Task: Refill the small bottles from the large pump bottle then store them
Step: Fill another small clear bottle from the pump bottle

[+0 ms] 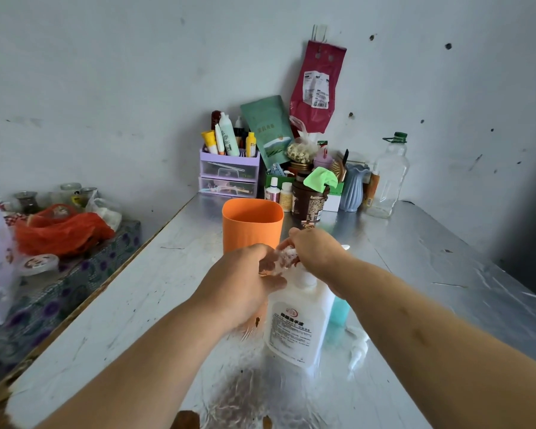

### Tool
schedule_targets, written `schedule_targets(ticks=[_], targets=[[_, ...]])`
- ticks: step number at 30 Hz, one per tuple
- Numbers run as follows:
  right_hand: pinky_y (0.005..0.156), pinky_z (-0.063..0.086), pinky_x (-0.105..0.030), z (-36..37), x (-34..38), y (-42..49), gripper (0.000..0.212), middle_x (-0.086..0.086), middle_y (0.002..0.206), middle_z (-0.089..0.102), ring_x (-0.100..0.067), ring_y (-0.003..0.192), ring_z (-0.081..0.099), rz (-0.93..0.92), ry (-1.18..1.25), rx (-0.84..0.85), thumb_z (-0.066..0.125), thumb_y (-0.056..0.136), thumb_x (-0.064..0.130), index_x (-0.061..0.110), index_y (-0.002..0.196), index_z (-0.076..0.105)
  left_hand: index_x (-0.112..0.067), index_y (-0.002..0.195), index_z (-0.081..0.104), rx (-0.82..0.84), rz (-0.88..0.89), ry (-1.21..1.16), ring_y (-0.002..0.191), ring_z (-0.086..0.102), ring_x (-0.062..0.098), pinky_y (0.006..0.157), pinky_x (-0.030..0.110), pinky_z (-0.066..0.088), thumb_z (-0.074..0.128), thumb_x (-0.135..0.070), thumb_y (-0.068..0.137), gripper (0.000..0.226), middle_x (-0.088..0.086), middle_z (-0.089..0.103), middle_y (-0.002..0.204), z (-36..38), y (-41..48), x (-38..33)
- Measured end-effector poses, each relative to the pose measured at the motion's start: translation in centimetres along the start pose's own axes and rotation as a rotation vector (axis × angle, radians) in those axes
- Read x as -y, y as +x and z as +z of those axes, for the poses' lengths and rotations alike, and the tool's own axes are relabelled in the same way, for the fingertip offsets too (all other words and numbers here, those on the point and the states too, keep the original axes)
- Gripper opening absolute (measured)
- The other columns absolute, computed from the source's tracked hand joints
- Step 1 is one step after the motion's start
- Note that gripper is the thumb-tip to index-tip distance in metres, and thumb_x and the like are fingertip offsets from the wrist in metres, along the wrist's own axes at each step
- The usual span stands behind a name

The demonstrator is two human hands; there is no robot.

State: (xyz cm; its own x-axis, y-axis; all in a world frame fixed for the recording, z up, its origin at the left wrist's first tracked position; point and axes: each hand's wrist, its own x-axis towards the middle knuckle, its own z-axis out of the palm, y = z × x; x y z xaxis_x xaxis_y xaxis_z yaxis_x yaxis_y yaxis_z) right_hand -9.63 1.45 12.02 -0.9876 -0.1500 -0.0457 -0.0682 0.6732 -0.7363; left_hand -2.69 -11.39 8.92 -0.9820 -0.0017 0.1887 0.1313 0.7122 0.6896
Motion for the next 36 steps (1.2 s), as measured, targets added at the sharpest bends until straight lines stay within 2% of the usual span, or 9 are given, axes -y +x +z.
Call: schedule_targets(ticks=[3,6,11,15,18,24,27,29,36], targets=[[0.087,0.045,-0.040,-0.4,0.8,-1.3,0.041,-0.024,0.119,0.060,-0.024,0.089,0.048,-0.047,0.058,-0.024,0.027,0.103,0.022,0.001,0.119,0.059,-0.028,0.121,0.061,-0.013,0.007,-0.015,0.107,0.062,0.010,0.092,0.033,0.049,0.072,-0.034,0.086,0.038,-0.012,0.066,0.119,-0.1,-0.3,-0.5],[0.074,0.044,-0.034,-0.9,0.8,-2.5,0.047,-0.009,0.100,0.069,-0.023,0.084,0.058,-0.040,0.279,-0.137,0.033,0.098,0.040,0.010,0.095,0.068,-0.027,0.119,0.062,-0.030,0.021,-0.005,0.102,0.061,0.009,0.086,0.028,0.048,0.072,-0.034,0.086,0.035,-0.013,0.067,0.115,-0.3,-0.4,-1.1],[0.087,0.049,-0.039,0.5,-1.8,-4.4,0.056,-0.005,0.092,0.067,-0.021,0.084,0.060,-0.025,0.377,-0.245,0.037,0.092,0.059,0.011,0.091,0.067,-0.028,0.114,0.061,-0.037,0.010,0.013,0.099,0.061,0.011,0.084,0.031,0.049,0.071,-0.038,0.085,0.032,-0.014,0.066,0.114,-0.4,-0.3,-1.2],[0.098,0.047,-0.046,1.5,-2.8,-4.2,0.091,-0.007,0.100,0.072,-0.027,0.099,0.065,0.112,0.446,-0.159,0.024,0.058,0.088,0.018,0.092,0.071,-0.030,0.115,0.061,-0.053,0.009,0.011,0.100,0.062,0.010,0.086,0.031,0.050,0.072,-0.039,0.084,0.034,-0.016,0.066,0.114,-0.3,-0.2,-1.1],[0.099,0.046,-0.047,1.4,-2.6,-4.1,0.084,-0.009,0.098,0.072,-0.029,0.099,0.065,0.121,0.468,-0.144,0.025,0.058,0.085,0.018,0.085,0.070,-0.030,0.114,0.061,-0.059,0.005,0.012,0.101,0.062,0.009,0.087,0.032,0.050,0.072,-0.039,0.084,0.033,-0.015,0.067,0.112,-0.2,-0.1,-1.0],[0.102,0.043,-0.045,1.6,-3.2,-3.3,0.049,-0.006,0.093,0.070,-0.026,0.102,0.064,0.042,0.465,-0.133,0.032,0.095,0.056,0.025,0.073,0.063,-0.030,0.108,0.060,-0.059,0.016,0.043,0.102,0.063,0.011,0.086,0.033,0.051,0.072,-0.038,0.085,0.028,-0.015,0.067,0.112,-0.1,0.3,-0.6],[0.075,0.048,-0.021,1.8,-3.8,-3.4,0.042,0.000,0.081,0.063,-0.010,0.075,0.058,-0.063,0.392,-0.179,0.030,0.102,0.040,0.023,0.077,0.059,-0.030,0.103,0.060,-0.037,0.010,0.071,0.099,0.063,0.013,0.086,0.036,0.051,0.073,-0.037,0.084,0.024,-0.013,0.068,0.111,0.0,0.4,-0.2],[0.067,0.042,-0.022,1.6,-3.9,-3.6,0.040,0.006,0.073,0.054,-0.010,0.070,0.051,-0.070,0.369,-0.160,0.028,0.103,0.036,0.019,0.086,0.060,-0.031,0.101,0.060,-0.029,0.008,0.073,0.099,0.063,0.014,0.086,0.038,0.052,0.073,-0.038,0.083,0.023,-0.012,0.068,0.110,0.1,0.4,-0.1],[0.087,0.047,-0.036,0.3,-2.8,-4.0,0.041,-0.007,0.081,0.069,-0.026,0.079,0.060,0.144,0.487,0.006,0.042,0.077,0.053,0.019,0.069,0.063,-0.027,0.112,0.061,-0.044,0.017,0.032,0.104,0.061,0.009,0.088,0.030,0.049,0.072,-0.034,0.085,0.029,-0.013,0.066,0.118,-0.4,0.3,-0.8]])
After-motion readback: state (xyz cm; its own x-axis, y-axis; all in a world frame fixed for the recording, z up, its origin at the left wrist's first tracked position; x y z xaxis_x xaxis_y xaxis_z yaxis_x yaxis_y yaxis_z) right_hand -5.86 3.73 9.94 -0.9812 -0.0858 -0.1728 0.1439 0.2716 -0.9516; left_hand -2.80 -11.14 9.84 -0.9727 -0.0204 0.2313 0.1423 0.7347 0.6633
